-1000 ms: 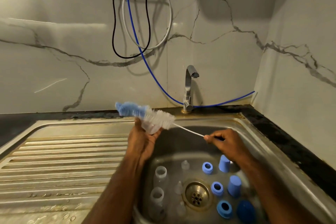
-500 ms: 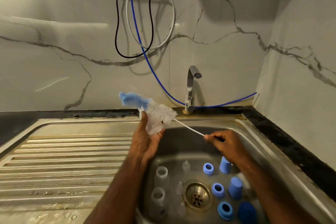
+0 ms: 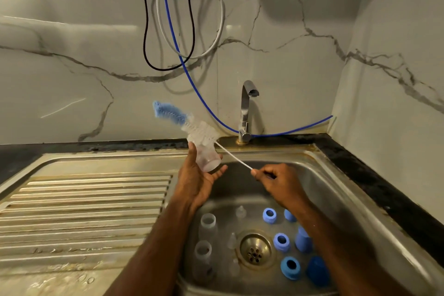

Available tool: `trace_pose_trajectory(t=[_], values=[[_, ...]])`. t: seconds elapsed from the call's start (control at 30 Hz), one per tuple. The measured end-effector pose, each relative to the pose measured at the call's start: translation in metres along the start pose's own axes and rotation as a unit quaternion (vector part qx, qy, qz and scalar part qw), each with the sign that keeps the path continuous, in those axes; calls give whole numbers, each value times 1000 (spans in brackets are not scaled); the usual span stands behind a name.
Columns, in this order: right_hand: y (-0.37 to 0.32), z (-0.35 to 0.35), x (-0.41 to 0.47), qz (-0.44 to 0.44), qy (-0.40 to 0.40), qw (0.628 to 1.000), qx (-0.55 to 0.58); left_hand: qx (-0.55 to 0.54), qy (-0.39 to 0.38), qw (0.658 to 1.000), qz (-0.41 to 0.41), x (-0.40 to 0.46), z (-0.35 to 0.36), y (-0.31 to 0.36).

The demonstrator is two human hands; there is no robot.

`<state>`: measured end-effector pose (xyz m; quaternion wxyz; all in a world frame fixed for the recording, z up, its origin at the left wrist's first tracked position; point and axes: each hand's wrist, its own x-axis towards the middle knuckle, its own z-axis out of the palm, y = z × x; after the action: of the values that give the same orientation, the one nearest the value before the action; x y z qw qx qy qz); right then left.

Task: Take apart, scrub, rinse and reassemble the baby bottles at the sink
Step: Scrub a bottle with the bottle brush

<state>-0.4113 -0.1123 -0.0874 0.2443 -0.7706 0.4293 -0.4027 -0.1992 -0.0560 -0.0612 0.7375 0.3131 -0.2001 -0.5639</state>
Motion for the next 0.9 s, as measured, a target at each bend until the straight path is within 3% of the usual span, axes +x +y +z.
trace_pose_trajectory(t=[0.17, 0.4, 0.57, 0.73, 0.9], values=[[25, -22, 4, 31, -54, 996, 56, -57, -8, 998, 36, 4, -17, 12], [2, 2, 3, 10, 15, 1000, 17, -37, 3, 999, -2, 1, -5, 2], [16, -16, -4, 12, -48, 999, 10, -105, 4, 994, 30, 7, -21, 12], [-13, 9, -7, -57, 9, 998, -26, -37, 20, 998, 56, -2, 1, 5], [-8, -4, -7, -37, 26, 999, 29, -52, 13, 997, 59, 4, -14, 15]])
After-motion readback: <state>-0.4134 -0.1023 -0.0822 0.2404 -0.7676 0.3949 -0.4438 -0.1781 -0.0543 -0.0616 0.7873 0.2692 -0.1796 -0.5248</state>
